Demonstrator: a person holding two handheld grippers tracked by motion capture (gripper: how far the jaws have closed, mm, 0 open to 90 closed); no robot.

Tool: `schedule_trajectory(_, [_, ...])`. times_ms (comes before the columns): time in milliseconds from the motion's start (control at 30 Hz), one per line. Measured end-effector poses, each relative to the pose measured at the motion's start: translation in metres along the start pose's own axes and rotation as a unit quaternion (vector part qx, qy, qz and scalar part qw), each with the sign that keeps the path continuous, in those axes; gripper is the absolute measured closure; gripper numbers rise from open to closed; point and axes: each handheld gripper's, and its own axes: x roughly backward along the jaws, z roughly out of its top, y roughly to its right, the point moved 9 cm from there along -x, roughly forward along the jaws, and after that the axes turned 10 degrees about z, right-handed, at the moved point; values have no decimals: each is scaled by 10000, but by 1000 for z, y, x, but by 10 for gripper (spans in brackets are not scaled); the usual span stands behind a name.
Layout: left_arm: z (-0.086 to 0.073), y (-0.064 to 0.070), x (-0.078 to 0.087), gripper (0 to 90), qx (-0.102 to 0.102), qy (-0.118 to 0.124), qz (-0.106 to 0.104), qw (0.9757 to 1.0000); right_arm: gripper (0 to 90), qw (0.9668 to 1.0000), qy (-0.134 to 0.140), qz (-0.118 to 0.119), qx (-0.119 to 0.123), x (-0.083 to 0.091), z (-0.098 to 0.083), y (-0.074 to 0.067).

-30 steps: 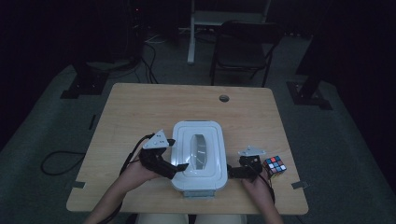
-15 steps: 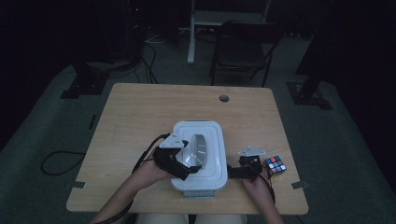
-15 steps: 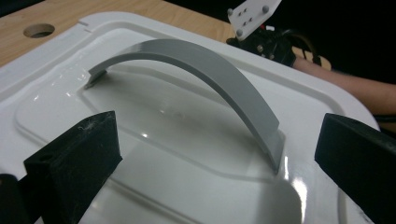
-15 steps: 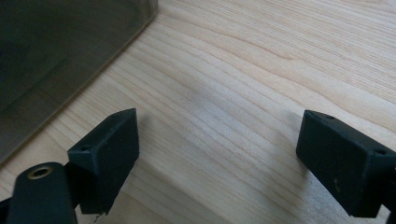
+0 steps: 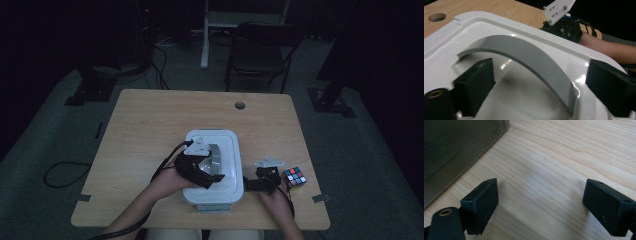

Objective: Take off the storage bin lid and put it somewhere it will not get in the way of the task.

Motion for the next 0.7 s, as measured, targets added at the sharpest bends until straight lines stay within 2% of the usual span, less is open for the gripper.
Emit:
schedule_trajectory(100, [1, 3, -1, 186, -38, -64, -84, 9999, 131, 10000, 4, 0, -1, 0, 0, 0])
schedule_trajectory(133, [0, 6, -2, 238, -169, -104, -119, 9997, 131, 10000, 3, 0, -3, 0, 0, 0])
schedule_trajectory(233, [0, 10, -3, 259, -344, -139, -130, 9992, 131, 10000, 3, 0, -1, 0, 0, 0])
schedule_trajectory(267, [0, 11, -3, 297, -369, -141, -112, 9992, 131, 10000, 3, 0, -1, 0, 0, 0])
schedule_trajectory(367, [0, 11, -4, 306, -386, -180, -73, 9991, 131, 10000, 3, 0, -1, 0, 0, 0])
schedule_trajectory(400, [-1, 11, -5, 333, -375, -218, -44, 9990, 131, 10000, 3, 0, -1, 0, 0, 0])
schedule_trajectory(500, [-1, 10, -5, 363, -324, -191, -42, 9993, 131, 10000, -1, 0, 2, 0, 0, 0])
schedule_trajectory(600, [-1, 6, -5, 432, -231, -99, 9, 9997, 131, 10000, -1, 0, 1, 0, 0, 0])
schedule_trajectory(700, [-2, 7, -5, 474, -215, -57, -33, 9997, 131, 10000, 0, 0, 1, 0, 0, 0])
